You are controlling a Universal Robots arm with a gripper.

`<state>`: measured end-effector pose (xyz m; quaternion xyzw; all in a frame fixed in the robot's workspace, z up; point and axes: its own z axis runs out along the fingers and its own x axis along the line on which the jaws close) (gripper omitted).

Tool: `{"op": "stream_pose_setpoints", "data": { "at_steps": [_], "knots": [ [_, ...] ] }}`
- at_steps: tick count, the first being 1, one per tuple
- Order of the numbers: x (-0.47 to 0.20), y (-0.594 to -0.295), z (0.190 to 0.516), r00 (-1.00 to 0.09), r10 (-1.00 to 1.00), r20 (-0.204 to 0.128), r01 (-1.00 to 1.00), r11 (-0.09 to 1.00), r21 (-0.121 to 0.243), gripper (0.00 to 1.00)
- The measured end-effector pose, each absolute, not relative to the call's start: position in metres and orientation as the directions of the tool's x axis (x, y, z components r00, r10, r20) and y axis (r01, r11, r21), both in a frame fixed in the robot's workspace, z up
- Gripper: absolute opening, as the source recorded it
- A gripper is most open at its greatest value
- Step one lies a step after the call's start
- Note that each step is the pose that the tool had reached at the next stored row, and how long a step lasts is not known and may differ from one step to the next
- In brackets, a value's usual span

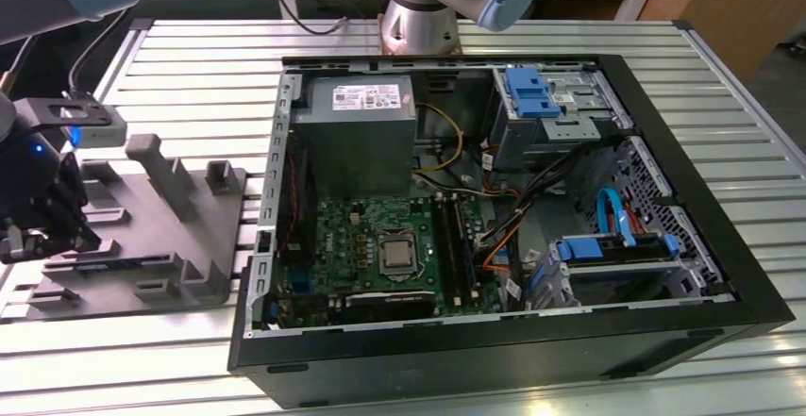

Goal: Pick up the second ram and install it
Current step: 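Pick up the second ram and move it above second insertion slot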

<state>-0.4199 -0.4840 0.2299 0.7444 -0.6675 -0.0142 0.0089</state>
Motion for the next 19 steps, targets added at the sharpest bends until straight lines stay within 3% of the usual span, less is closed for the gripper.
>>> {"op": "stream_pose_setpoints", "data": {
  "at_steps": [6,14,16,19],
  "knots": [
    [-0.4199,-0.4841,0.2269,0.005,-1.000,-0.009,-0.999,-0.006,0.032,0.10],
    [-0.4199,-0.4841,0.2267,0.002,-1.000,-0.009,-0.999,-0.002,0.032,0.11],
    [-0.4199,-0.4841,0.2266,0.001,-1.000,-0.009,-0.999,-0.002,0.032,0.23],
    [-0.4199,-0.4841,0.2266,0.000,-1.000,-0.009,-0.999,-0.001,0.032,0.29]
  ]
}}
